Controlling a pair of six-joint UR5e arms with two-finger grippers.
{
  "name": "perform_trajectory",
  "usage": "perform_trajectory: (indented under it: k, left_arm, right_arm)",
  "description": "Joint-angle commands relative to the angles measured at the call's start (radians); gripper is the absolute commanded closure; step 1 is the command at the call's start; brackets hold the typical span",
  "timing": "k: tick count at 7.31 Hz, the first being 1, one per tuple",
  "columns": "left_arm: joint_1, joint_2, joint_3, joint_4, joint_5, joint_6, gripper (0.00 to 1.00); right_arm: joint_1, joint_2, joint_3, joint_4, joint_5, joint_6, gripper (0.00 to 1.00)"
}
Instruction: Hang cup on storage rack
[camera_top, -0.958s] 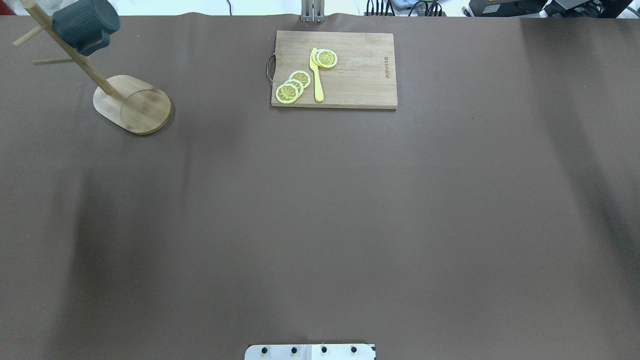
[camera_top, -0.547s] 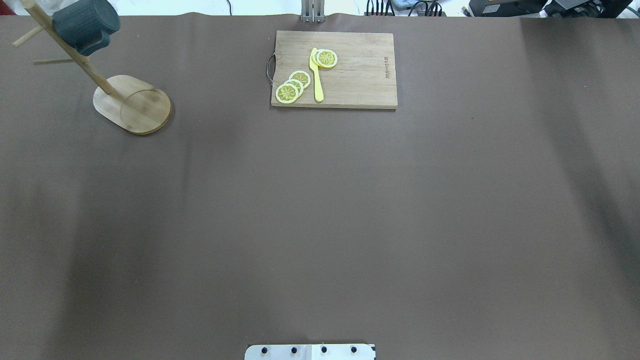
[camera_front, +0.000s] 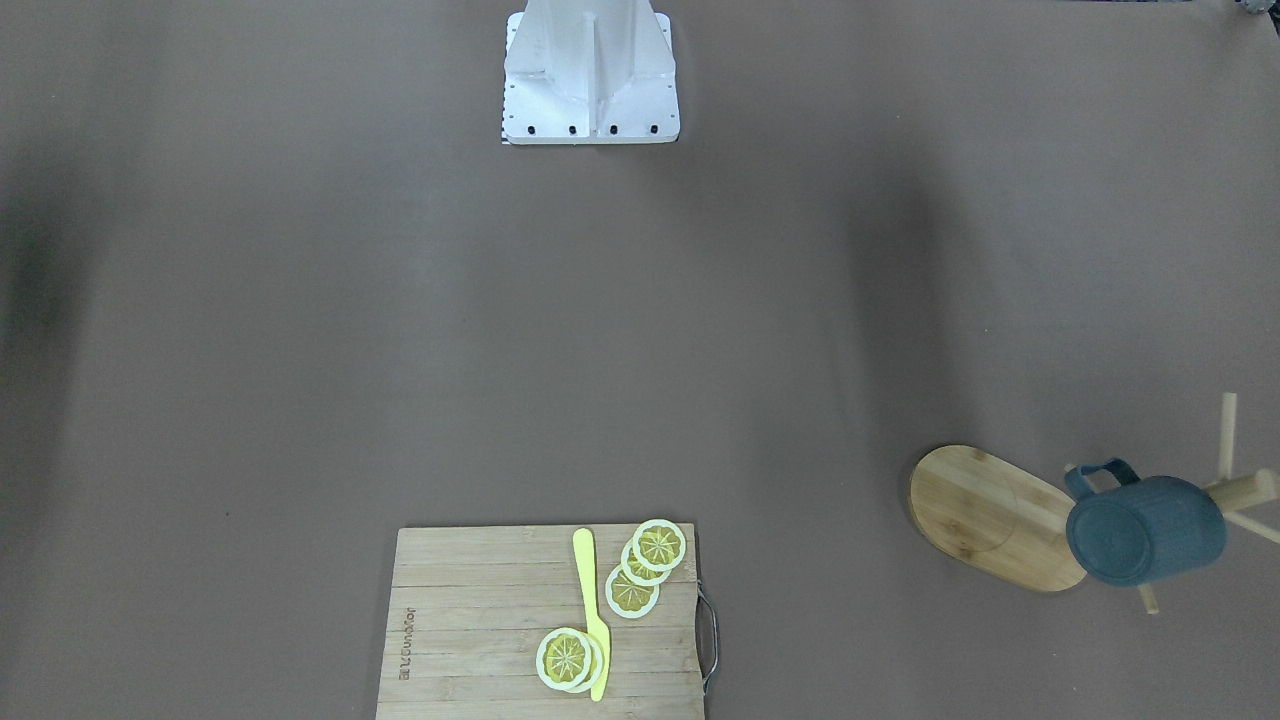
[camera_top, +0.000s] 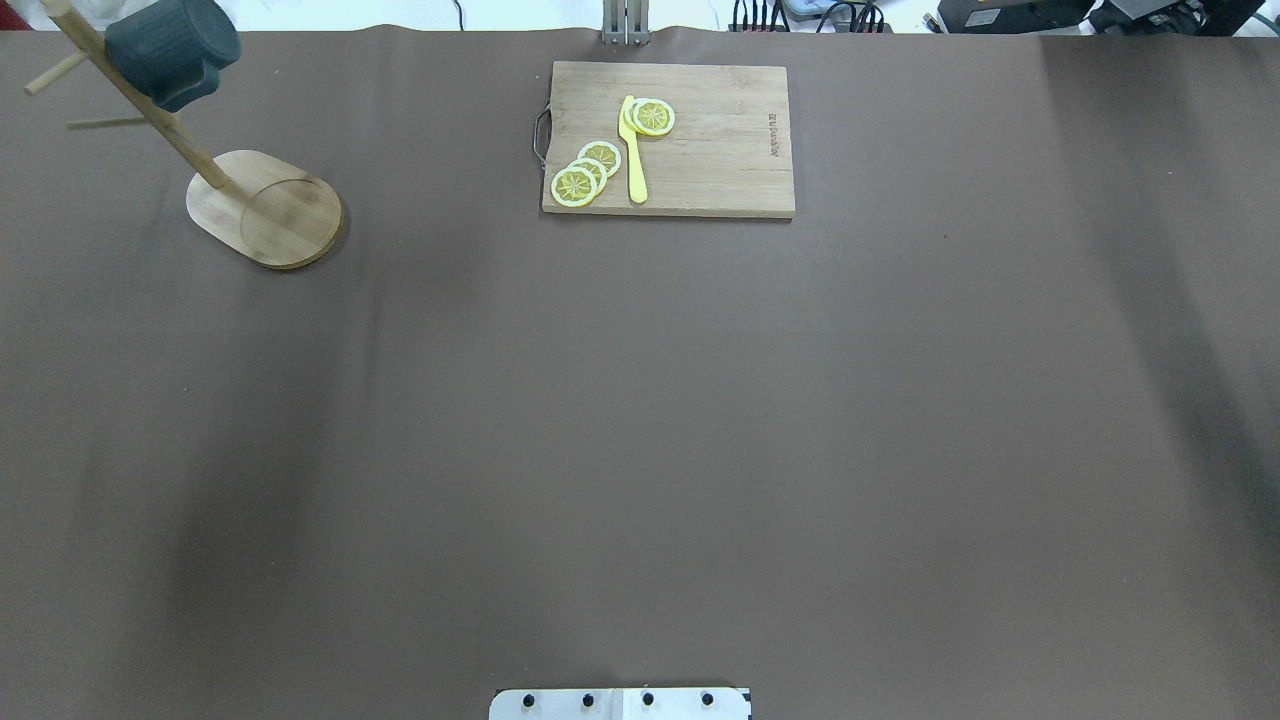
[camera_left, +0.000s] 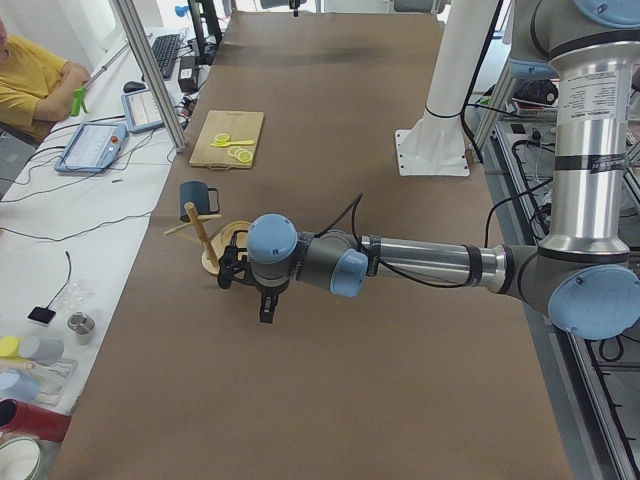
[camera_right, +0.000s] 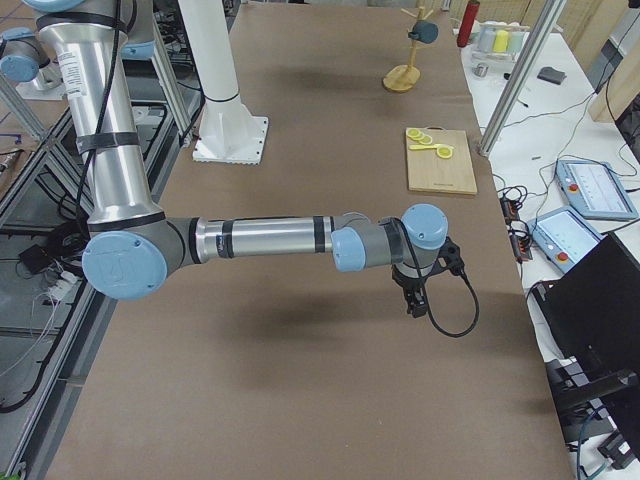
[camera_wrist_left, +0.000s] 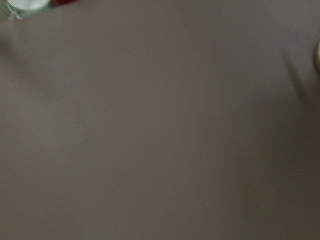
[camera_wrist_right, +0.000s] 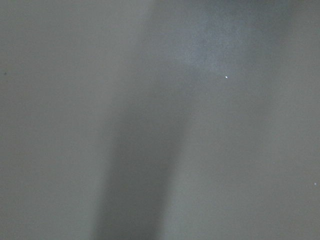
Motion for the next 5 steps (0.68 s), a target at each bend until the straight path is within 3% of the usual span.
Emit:
perform_trajectory:
  k: [1,2,5]
  left_arm:
    - [0.007,0.016,-0.061,0.101,-0.007,0.009,0.03]
    - [0.01,0.017,-0.062,0.101,0.137,0.011,0.02]
    - [0.015,0.034,-0.058,0.089,0.172,0.011,0.02]
  right_arm:
    - [0.002,-0.036,0.005,-0.014,-0.005,-0.001,0.0]
    - [0.029,-0.067,0.014,-0.011,-0.028,-0.01,0.0]
    - [0.094,-0.098,0.019,-0.013,-0.093,-0.016,0.0]
